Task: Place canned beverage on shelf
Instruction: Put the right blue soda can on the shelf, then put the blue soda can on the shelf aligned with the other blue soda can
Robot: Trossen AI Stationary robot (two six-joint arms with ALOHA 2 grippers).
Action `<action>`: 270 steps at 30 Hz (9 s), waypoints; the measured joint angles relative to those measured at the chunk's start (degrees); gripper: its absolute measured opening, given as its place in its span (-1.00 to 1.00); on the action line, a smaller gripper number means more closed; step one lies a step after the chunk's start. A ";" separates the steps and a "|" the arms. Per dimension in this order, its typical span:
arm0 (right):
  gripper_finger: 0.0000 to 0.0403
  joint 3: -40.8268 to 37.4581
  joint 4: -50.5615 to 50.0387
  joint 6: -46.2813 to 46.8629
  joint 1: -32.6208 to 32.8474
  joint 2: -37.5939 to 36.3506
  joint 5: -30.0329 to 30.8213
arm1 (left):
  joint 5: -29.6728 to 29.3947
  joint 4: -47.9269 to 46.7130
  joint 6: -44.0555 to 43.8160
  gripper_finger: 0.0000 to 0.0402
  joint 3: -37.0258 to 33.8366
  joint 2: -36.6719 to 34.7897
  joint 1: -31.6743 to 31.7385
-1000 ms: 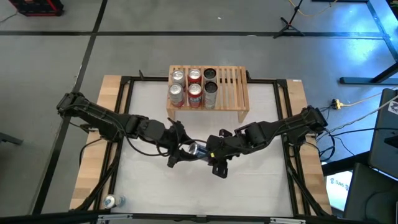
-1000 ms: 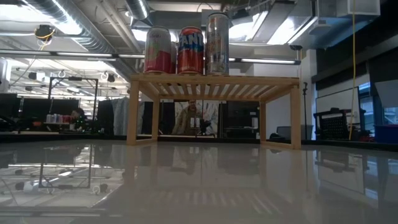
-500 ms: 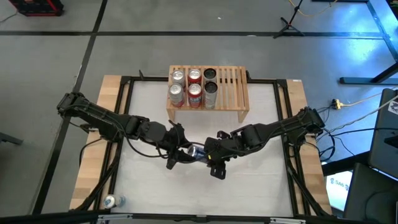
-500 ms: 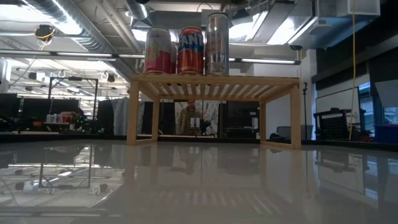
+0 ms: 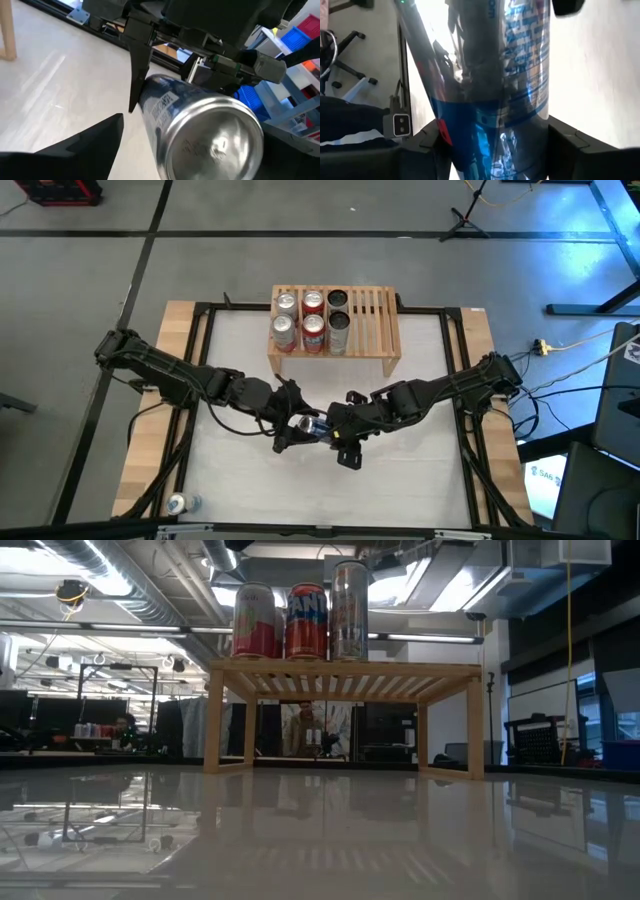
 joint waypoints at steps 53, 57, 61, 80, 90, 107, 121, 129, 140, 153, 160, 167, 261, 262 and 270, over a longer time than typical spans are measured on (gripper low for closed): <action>0.69 -44.38 83.67 -17.91 0.58 -30.55 26.70 | -7.99 38.11 18.23 0.07 -0.04 -11.57 -4.46; 0.69 -45.03 95.47 -14.88 -1.37 -27.80 26.28 | -9.54 43.07 18.14 0.07 -0.04 -10.79 -3.79; 0.69 -41.99 102.87 -25.05 -1.57 -24.96 24.73 | -10.47 47.77 15.66 0.07 -0.04 -10.02 -3.37; 0.69 -10.43 99.02 -36.06 -9.49 -6.33 10.34 | -8.91 56.34 13.19 0.09 -0.04 -10.01 -1.72; 0.69 -4.13 92.95 -37.61 -9.42 -3.51 4.86 | -9.19 55.45 13.00 0.09 -0.01 -9.91 -0.24; 0.67 -4.15 95.51 -37.32 -9.41 -3.52 5.44 | -8.55 48.71 10.77 0.09 -0.02 -9.97 3.00; 0.04 -3.19 94.69 -38.24 -9.86 -3.67 5.25 | -7.34 48.30 13.10 0.26 -0.02 -9.97 2.98; 0.04 -3.19 82.48 -39.10 -9.73 -7.92 6.99 | -9.14 41.62 12.11 0.43 -0.02 -12.72 3.00; 0.04 -3.19 57.95 -37.69 -9.78 -17.56 15.41 | -10.37 16.74 13.72 0.51 -0.02 -24.65 3.00; 0.04 -3.19 25.27 -26.61 -9.77 -28.85 26.66 | -8.93 3.26 13.66 0.52 -0.02 -29.26 2.98; 0.04 -3.30 13.05 -25.13 -11.72 -31.08 26.60 | -12.32 3.00 14.89 0.52 -0.02 -27.73 2.98; 0.04 -3.34 5.70 -31.56 -21.89 -31.15 15.08 | -16.90 3.09 16.03 0.52 -0.02 -26.95 3.00; 0.45 -4.52 14.37 -46.56 -46.98 -24.89 -30.16 | -20.83 -7.74 3.81 0.52 -0.08 -25.48 -1.11; 0.45 -4.52 13.79 -46.57 -45.64 -25.43 -30.16 | -21.38 -9.53 1.52 0.52 -0.11 -25.05 -1.87; 0.45 -4.57 12.27 -43.21 -33.13 -26.49 -29.88 | -22.25 -12.73 -7.55 0.52 -0.09 -23.30 -5.99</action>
